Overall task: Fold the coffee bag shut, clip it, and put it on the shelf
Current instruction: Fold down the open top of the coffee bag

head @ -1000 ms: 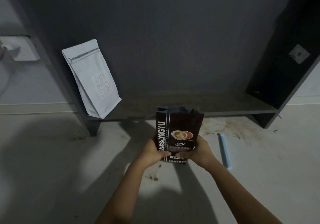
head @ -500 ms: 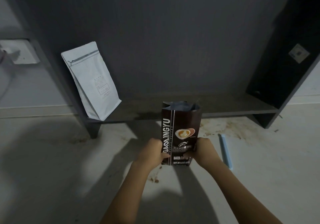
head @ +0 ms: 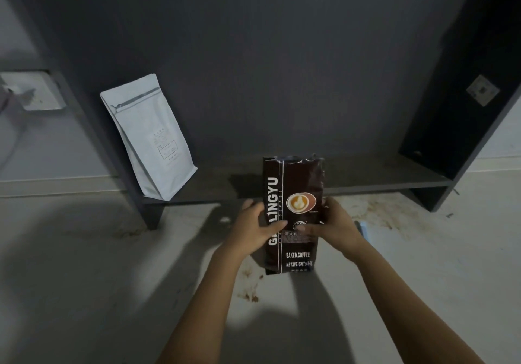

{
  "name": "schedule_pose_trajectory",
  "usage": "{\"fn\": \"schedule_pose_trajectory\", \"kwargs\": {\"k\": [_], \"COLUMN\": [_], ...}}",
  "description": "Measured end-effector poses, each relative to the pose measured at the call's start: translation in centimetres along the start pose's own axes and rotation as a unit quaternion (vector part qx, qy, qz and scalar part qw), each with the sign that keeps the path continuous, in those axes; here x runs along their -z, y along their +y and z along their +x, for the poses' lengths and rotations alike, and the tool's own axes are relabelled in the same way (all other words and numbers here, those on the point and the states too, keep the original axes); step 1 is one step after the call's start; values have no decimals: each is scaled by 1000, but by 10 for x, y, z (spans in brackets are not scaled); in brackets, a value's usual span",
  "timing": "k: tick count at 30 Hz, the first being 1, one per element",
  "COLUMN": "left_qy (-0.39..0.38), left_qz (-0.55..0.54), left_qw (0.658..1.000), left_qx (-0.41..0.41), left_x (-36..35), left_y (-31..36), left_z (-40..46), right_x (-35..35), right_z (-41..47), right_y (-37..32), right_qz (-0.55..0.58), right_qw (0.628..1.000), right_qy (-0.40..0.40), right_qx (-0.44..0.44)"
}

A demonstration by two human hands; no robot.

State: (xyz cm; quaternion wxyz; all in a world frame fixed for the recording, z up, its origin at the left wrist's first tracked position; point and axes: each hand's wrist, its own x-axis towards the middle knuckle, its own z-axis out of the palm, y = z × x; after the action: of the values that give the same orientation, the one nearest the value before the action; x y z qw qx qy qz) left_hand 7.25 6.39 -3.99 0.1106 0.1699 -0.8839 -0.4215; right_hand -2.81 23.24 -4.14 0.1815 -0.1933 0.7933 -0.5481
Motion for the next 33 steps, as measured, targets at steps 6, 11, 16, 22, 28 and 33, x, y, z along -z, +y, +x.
{"fn": "schedule_pose_trajectory", "kwargs": {"k": [6,11,16,22,28,33], "left_qy": [67,30,17,22,15,-36], "left_qz": [-208,-229,-206,-231,-284,-370], "left_qw": [975,973,978,971,958,927], "left_qx": [34,10,-35,-50,-44,-39], "left_x": [-7,-9,6,6,6,19], "left_y": [0,14,11,15,13,24], "left_z": [5,5,7,4,4,1], "right_x": [0,-10,-4,-1,5,14], "right_z": [0,-4,2,0,0,-1], "right_y": [-7,-15,-10,-20,-9,-19], "right_qz": [86,88,147,186,228,314], "right_qw": [996,992,985,974,962,940], "right_qy": [-10,-28,15,-18,-24,-74], "right_qx": [29,90,92,130,147,109]}}
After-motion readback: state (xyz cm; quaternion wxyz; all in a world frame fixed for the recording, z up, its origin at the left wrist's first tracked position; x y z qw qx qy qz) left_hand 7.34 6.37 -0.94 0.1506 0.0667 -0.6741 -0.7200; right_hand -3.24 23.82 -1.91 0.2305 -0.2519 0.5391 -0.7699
